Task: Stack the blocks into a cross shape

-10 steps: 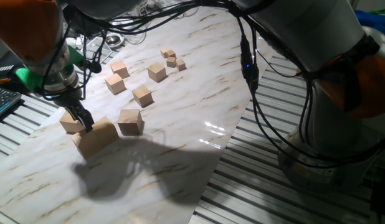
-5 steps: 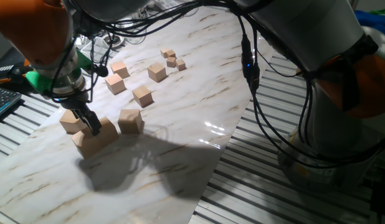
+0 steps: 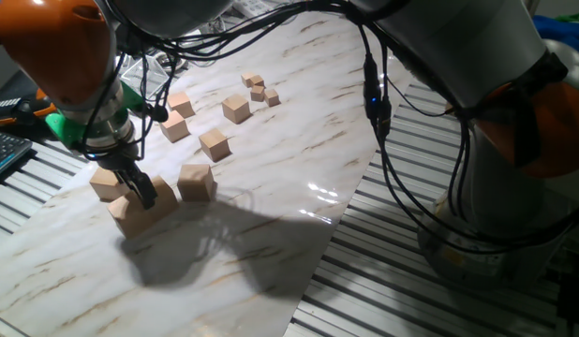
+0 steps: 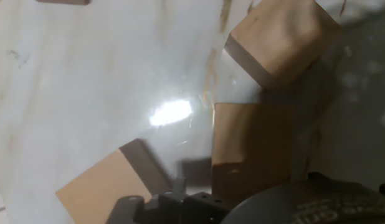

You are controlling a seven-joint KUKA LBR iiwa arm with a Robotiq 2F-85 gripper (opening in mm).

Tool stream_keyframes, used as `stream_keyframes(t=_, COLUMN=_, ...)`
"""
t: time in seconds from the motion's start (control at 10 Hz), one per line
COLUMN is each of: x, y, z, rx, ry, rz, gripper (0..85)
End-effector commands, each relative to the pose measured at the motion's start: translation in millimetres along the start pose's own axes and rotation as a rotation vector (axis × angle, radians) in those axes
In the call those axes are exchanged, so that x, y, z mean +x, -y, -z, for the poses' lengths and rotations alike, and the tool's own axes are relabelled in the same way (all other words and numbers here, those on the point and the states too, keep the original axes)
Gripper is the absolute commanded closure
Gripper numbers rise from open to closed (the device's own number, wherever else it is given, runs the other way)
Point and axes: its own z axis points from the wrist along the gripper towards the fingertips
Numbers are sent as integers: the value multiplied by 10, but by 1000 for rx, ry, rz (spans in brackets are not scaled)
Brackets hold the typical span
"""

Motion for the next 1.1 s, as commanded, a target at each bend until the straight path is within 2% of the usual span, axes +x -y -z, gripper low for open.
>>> stream_keyframes(t=0.0, x=-3, y=2, z=-11, rx=1, ry=1, rz=-3, gripper=0)
stream_keyframes(t=0.8, x=-30, y=31, z=-90, rx=28, ry=18, rz=-36, gripper=0)
stream_keyframes(t=1.0, x=-52, y=68, z=-137, rx=29, ry=14, rz=-41, gripper=0)
